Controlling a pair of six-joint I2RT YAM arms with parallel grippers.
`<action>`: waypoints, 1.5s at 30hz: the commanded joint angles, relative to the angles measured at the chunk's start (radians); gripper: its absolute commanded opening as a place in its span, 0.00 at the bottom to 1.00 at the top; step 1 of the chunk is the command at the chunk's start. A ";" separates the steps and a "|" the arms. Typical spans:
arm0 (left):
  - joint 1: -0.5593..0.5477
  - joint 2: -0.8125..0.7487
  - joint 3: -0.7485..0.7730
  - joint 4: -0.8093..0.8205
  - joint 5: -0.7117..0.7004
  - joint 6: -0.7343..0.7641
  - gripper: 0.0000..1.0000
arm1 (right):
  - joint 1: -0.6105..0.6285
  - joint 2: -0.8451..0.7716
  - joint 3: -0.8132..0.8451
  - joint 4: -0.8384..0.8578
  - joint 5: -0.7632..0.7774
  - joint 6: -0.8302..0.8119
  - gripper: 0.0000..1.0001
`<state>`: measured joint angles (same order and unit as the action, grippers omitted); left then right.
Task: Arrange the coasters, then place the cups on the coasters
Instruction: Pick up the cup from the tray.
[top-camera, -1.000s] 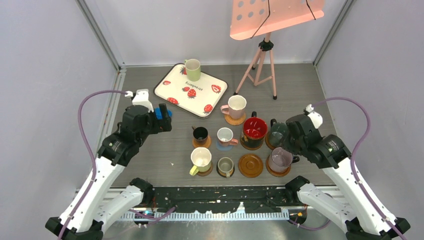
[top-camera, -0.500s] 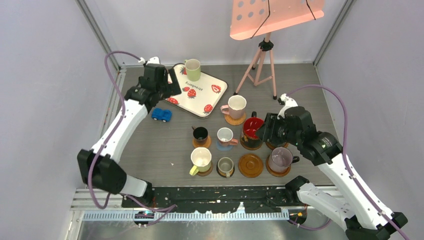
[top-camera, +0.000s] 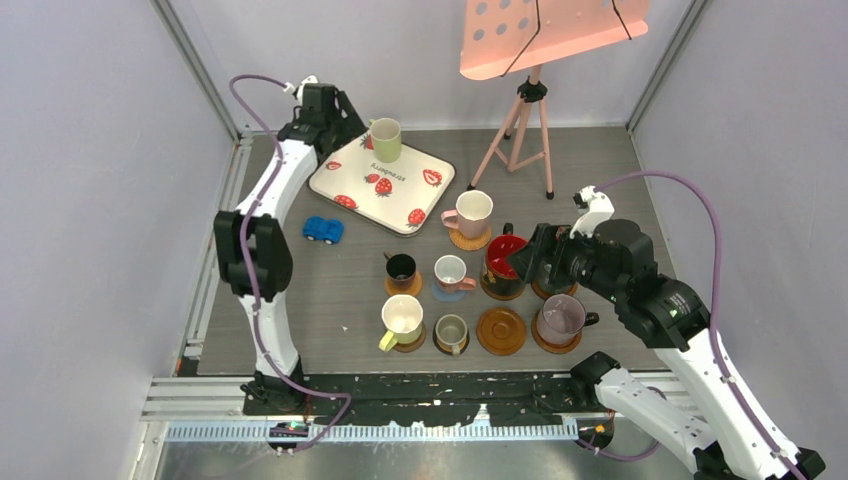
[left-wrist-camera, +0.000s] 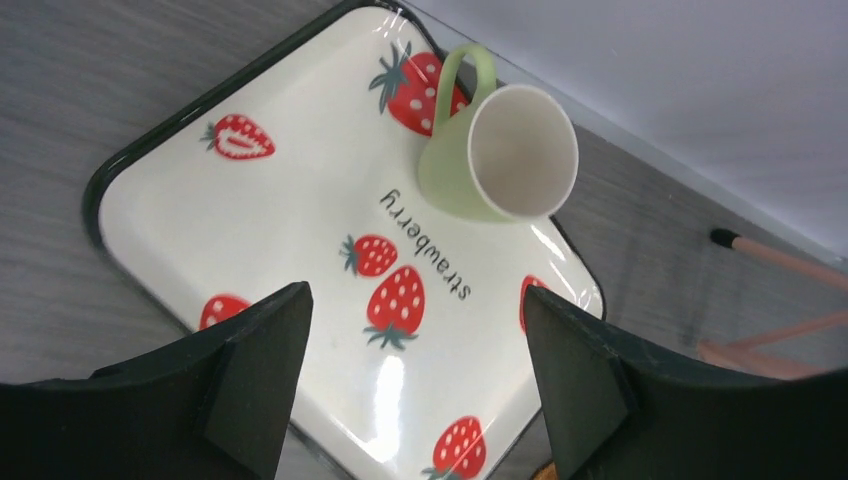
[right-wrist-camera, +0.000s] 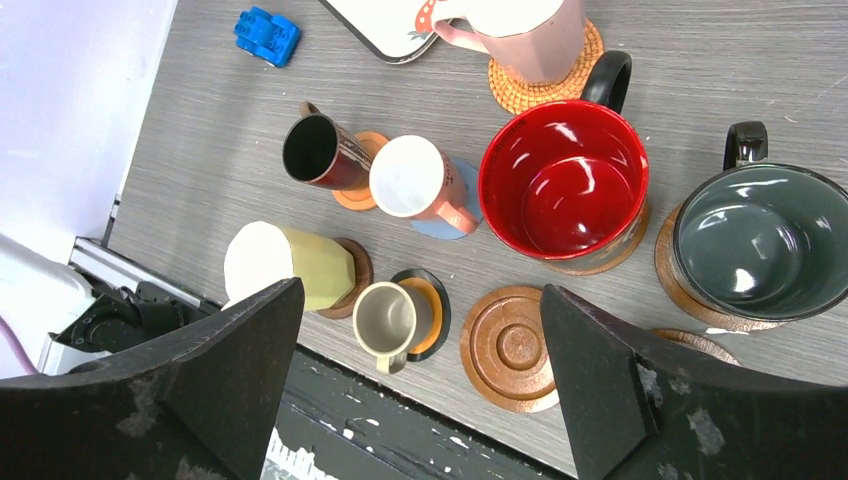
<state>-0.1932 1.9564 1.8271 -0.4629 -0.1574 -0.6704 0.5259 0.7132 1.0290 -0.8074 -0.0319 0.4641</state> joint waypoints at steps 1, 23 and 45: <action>0.008 0.143 0.202 0.046 0.077 -0.059 0.79 | -0.003 0.009 0.048 0.025 -0.004 0.007 0.96; 0.040 0.445 0.412 0.065 0.212 -0.147 0.60 | -0.003 0.042 0.044 -0.051 0.142 0.036 0.96; 0.041 0.481 0.407 -0.007 0.274 -0.128 0.46 | -0.003 -0.012 0.031 -0.067 0.149 0.077 0.96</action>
<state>-0.1570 2.4222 2.2475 -0.4782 0.0952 -0.8040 0.5259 0.7128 1.0523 -0.8917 0.1108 0.5289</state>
